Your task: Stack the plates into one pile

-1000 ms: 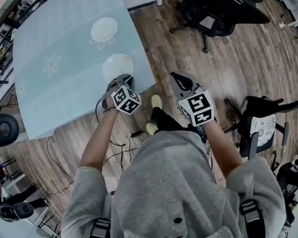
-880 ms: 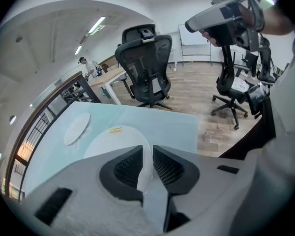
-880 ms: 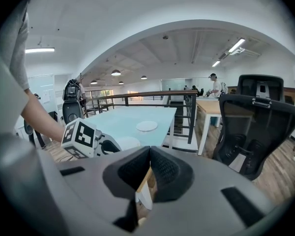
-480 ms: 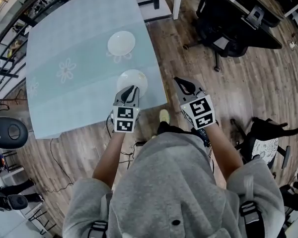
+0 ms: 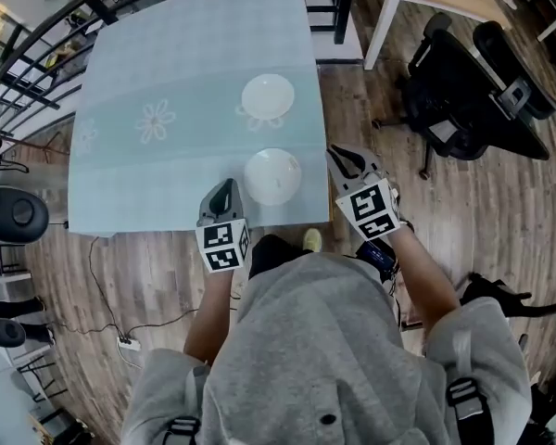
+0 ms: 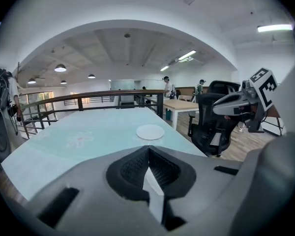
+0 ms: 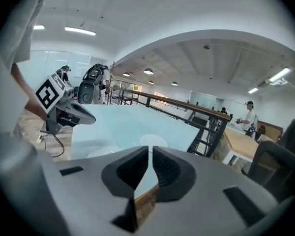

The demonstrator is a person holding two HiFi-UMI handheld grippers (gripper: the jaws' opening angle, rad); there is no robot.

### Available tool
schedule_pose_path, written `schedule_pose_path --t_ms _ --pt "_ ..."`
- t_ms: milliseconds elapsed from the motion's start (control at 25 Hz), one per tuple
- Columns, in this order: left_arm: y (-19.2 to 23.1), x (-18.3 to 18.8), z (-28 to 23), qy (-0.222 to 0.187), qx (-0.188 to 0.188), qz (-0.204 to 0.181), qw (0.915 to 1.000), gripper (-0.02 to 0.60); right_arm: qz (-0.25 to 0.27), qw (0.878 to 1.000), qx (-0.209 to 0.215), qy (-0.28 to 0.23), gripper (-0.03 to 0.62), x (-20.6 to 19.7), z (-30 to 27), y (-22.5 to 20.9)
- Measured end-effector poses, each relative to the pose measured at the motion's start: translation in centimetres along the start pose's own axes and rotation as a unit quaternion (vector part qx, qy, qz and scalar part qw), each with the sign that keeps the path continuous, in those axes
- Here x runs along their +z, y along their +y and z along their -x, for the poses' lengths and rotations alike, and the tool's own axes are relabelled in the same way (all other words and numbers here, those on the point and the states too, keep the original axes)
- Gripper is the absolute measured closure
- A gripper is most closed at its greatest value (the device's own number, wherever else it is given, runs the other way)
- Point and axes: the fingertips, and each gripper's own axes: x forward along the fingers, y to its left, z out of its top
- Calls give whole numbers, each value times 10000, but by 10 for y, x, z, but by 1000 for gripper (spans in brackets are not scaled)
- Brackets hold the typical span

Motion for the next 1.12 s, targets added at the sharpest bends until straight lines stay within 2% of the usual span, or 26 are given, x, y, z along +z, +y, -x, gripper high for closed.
schedule_pose_path --t_ms 120,240,320,360,760,880,1000,1120 --pt "17 -2 0 -23 217 65 9997 561 388 9990 200 21 563 7 -21 1" --pt "31 -8 0 -23 369 157 9992 561 492 9981 355 73 553 8 -37 5" --pt "38 -12 -4 -22 416 201 9989 561 537 9975 438 135 475 7 -48 6" --pt "40 -15 -7 -10 422 212 9989 561 578 9971 461 173 464 6 -54 6" --pt "70 -41 -51 234 384 246 9987 561 1319 9877 594 597 464 -2 -127 12" --pt "74 -46 -67 203 310 165 9992 561 1593 9812 728 806 464 -9 -154 19" --pt "78 -49 -86 89 227 -15 9997 561 2058 9691 898 1017 464 -16 -182 28" --pt "85 -57 -98 193 150 24 9997 561 2389 9577 1019 1235 464 -26 -207 37"
